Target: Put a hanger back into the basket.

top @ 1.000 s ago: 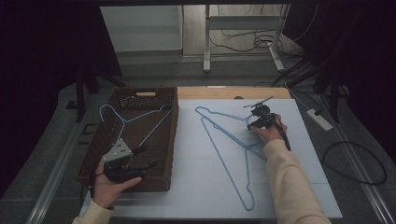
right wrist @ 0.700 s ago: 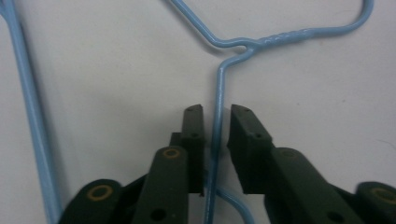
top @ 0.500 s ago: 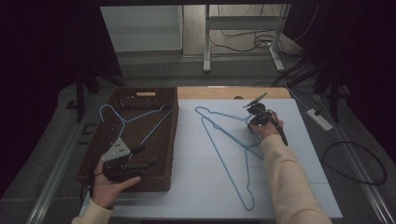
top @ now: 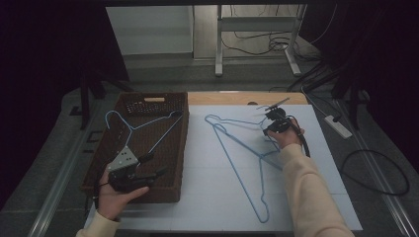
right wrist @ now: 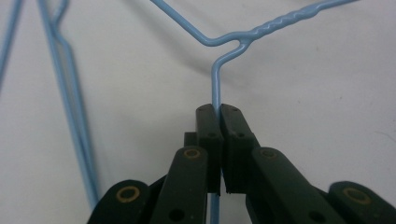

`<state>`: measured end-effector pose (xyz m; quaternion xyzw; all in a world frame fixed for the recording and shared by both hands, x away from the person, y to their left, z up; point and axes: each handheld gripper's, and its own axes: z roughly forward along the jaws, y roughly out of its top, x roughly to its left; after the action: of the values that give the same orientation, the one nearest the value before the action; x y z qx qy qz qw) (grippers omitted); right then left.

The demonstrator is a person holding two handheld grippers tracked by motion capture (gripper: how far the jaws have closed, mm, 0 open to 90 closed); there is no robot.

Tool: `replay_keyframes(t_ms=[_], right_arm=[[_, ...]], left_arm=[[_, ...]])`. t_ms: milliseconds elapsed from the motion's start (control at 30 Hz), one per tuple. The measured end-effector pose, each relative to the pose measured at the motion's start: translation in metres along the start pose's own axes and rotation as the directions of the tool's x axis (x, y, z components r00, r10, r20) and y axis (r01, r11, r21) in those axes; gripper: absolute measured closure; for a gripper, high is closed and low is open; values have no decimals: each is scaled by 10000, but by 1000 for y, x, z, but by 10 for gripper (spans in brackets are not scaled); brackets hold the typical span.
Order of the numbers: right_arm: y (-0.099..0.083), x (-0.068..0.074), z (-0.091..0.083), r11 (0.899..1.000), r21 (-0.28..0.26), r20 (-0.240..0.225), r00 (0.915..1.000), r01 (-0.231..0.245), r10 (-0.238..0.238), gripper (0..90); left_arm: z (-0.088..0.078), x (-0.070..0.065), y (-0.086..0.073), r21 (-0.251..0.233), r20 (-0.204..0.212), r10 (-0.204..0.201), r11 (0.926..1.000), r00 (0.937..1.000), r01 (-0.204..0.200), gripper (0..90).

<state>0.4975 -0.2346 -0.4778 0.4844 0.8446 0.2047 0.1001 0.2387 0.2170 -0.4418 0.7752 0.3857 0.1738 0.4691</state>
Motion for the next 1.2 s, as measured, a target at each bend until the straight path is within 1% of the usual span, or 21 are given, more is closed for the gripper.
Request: replay_keyframes(t_ms=[33,67,167,200,267,300,333,400,467,500,533,633,667,700,733,767,800,833,867,1033,1200], right_arm=[[0,0,0,10000,0,0,10000,0,0,878],[0,0,-3,9999,-124,-90,9999,43,-45,879],[-3,2,-14,9981,-488,-306,9988,370,-385,879],[-5,3,-19,9965,-710,-509,9975,445,-482,880],[-6,4,-21,9956,-814,-586,9969,472,-520,880],[-8,4,-25,9940,-954,-687,9959,526,-593,880],[-11,5,-31,9912,-1195,-931,9933,576,-689,881],[-14,6,-38,9872,-1428,-1070,9905,708,-865,881],[-18,7,-44,9833,-1671,-1232,9880,721,-934,881],[-18,7,-44,9833,-1671,-1232,9880,721,-934,881],[-22,8,-52,9769,-1998,-1435,9840,755,-1054,882],[-28,10,-63,9683,-2351,-1696,9774,843,-1262,882],[-28,10,-63,9683,-2351,-1696,9774,843,-1262,882],[-30,11,-67,9656,-2441,-1716,9759,902,-1345,881],[-33,12,-72,9609,-2602,-1763,9737,952,-1442,881],[-36,13,-79,9540,-2827,-1834,9705,1002,-1563,881],[-36,13,-79,9540,-2827,-1834,9705,1002,-1563,881],[-41,16,-87,9475,-3002,-1840,9680,1098,-1705,881],[-41,16,-87,9475,-3002,-1840,9680,1098,-1705,881],[-54,22,-105,9301,-3469,-1902,9620,1208,-1959,881],[-68,27,-116,9220,-3648,-2029,9553,1300,-2150,881]], left_arm=[[0,0,0,0,0,0,10000,10000,0,347],[0,0,0,-2,-3,-1,10000,10000,1,347],[0,0,0,3,-2,-5,10000,10000,5,348],[0,0,0,10,2,2,10000,10000,-2,348],[0,0,0,16,11,5,10000,10000,-5,348],[1,0,0,20,12,6,10000,10000,-6,348],[1,0,0,23,23,0,10000,10000,0,349],[1,0,0,31,18,15,10000,10000,-15,349],[0,0,0,22,18,19,10000,10000,-19,349],[0,0,0,22,18,19,10000,10000,-19,349],[0,0,0,16,12,20,10000,10000,-20,350],[0,1,0,12,-5,11,10000,10000,-11,351],[0,1,0,14,-7,6,10000,10000,-6,351],[0,1,0,22,-20,5,10000,10000,-5,351],[0,1,0,22,-31,5,10000,10000,-5,352],[0,1,0,24,-36,13,10000,10000,-13,352],[0,1,0,27,-44,18,10000,10000,-18,352],[0,1,0,17,-63,21,10000,10000,-21,353],[0,1,0,13,-61,25,10000,10000,-25,353],[0,0,2,-19,-58,53,10000,10000,-53,353],[1,-2,3,-24,-19,95,10000,10000,-95,352]])
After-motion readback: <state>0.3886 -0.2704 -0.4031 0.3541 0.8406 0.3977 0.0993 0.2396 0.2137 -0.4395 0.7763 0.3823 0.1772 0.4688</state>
